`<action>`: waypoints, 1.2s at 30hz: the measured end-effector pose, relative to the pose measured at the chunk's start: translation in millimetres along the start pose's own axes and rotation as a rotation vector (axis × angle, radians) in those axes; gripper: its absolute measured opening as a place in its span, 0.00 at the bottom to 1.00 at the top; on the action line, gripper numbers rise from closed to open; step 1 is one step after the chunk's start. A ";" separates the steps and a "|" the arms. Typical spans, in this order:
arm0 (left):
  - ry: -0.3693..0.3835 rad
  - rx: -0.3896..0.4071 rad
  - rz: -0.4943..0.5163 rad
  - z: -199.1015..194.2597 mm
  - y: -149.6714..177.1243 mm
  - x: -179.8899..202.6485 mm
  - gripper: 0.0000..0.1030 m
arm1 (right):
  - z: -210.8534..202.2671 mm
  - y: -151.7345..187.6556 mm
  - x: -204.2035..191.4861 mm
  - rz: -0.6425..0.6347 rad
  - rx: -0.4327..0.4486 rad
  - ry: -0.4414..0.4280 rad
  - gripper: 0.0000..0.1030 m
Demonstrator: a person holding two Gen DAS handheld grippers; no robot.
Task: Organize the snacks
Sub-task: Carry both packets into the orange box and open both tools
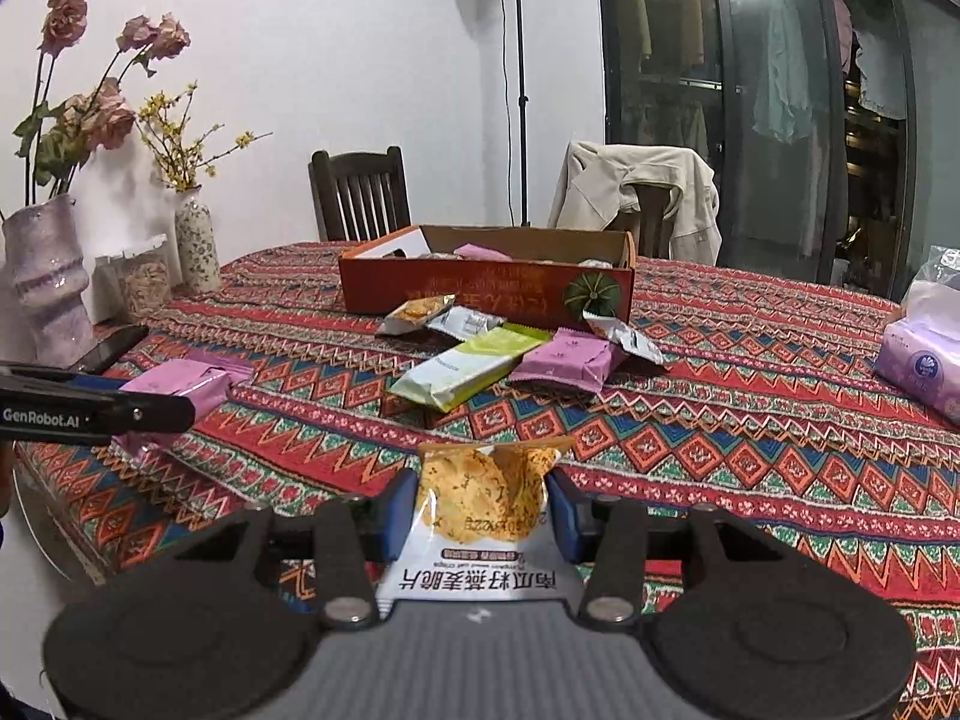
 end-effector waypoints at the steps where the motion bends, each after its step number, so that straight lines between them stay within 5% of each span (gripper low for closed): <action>1: 0.000 0.004 0.001 0.4 -2.2 -0.2 0.60 | 0.7 -1.3 0.6 0.002 0.003 -0.001 0.44; 24: -0.002 0.127 0.027 56.9 -95.9 -26.3 0.60 | 53.3 -95.0 38.9 -0.088 0.120 0.069 0.44; 36: 0.084 0.152 0.011 136.3 -188.0 -37.5 0.60 | 137.1 -190.3 67.4 -0.056 0.168 -0.033 0.44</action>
Point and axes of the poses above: each gripper's, at about its wrist camera, not at the fingertips, and z roughly the way its jaws point, x to its right, y to its underside, the point moved 2 cm from there along z, roughly the way its jaws point
